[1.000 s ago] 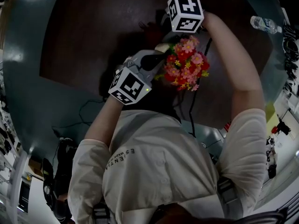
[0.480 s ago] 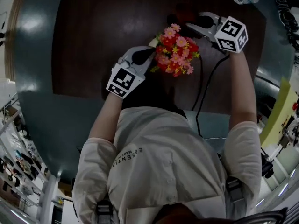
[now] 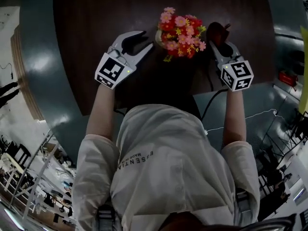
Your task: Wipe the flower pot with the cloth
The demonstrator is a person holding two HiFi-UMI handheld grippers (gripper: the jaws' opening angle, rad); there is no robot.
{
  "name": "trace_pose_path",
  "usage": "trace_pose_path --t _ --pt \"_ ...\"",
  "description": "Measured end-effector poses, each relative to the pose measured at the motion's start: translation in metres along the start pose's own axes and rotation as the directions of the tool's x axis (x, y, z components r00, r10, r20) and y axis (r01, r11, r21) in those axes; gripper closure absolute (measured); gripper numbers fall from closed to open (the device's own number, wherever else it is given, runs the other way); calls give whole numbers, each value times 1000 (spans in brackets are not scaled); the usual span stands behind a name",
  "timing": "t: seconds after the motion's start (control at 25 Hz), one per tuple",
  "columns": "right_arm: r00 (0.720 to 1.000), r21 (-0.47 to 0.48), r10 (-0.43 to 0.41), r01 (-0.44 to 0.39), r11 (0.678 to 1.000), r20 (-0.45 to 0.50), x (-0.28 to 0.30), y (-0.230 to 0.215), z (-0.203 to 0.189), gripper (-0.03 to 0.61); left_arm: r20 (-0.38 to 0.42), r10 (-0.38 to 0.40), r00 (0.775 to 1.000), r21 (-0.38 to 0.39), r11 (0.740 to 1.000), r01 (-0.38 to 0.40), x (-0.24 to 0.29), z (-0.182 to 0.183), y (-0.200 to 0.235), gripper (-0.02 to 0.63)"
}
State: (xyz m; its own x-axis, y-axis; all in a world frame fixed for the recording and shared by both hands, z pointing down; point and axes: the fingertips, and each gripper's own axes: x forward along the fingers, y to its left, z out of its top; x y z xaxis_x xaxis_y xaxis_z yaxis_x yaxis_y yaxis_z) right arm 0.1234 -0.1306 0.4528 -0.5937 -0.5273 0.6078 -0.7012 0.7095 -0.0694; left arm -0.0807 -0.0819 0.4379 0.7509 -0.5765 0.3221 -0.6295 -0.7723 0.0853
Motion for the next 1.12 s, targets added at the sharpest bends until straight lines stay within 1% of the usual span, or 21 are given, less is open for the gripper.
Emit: trace_pose_path --t 0.04,0.08,0.12,0.16,0.2,0.28,0.32,0.44,0.52,0.68,0.76,0.84,0.92,0.96,1.04,1.12 --pt "1000 29 9 -9 1000 7 -2 9 -8 525 -20 -66 998 45 997 67 5 -2 -2 398" --pt "1000 49 16 -16 999 12 -3 17 -14 525 -47 -137 989 83 987 140 11 -6 -3 336" --pt "1000 60 16 -17 998 14 -2 24 -20 525 -79 -205 975 113 970 213 18 -11 -4 269" --pt "1000 66 12 -12 998 11 -1 29 -26 525 -113 -265 958 132 951 279 25 -16 -4 179" --pt "1000 69 5 -5 998 4 0 32 -31 525 -141 -315 939 142 932 334 32 -21 -4 114" --pt "1000 71 -2 2 997 -6 4 37 -38 523 -167 -387 907 148 899 412 47 -25 -3 23" --pt "1000 74 -2 3 997 -6 4 39 -39 523 -165 -419 893 154 883 443 53 -24 -5 2" --pt "1000 100 -17 15 995 15 5 38 -38 523 -153 -506 849 196 827 527 69 -26 -17 -5" --pt "999 125 -26 22 992 32 4 35 -37 525 -133 -550 824 214 796 566 78 -27 -24 -5" --pt "999 123 -37 32 992 39 0 33 -38 525 -67 -622 780 194 759 622 89 -26 -41 -3" --pt "998 124 -49 44 991 42 -4 31 -39 525 -42 -640 768 197 748 634 92 -22 -48 12" --pt "997 129 -62 55 990 45 -6 30 -40 525 -26 -643 765 214 744 633 94 -18 -49 89" --pt "997 129 -70 64 990 45 -8 29 -42 525 -30 -642 766 224 742 631 95 -18 -49 91" --pt "996 129 -72 66 989 44 -9 29 -43 525 -31 -637 770 226 746 626 96 -19 -49 91" --pt "997 130 -71 66 989 37 -15 30 -45 525 -22 -609 793 219 771 599 97 -18 -50 83" --pt "997 134 -64 60 989 32 -19 32 -46 525 -4 -565 825 206 807 554 95 -18 -49 84"
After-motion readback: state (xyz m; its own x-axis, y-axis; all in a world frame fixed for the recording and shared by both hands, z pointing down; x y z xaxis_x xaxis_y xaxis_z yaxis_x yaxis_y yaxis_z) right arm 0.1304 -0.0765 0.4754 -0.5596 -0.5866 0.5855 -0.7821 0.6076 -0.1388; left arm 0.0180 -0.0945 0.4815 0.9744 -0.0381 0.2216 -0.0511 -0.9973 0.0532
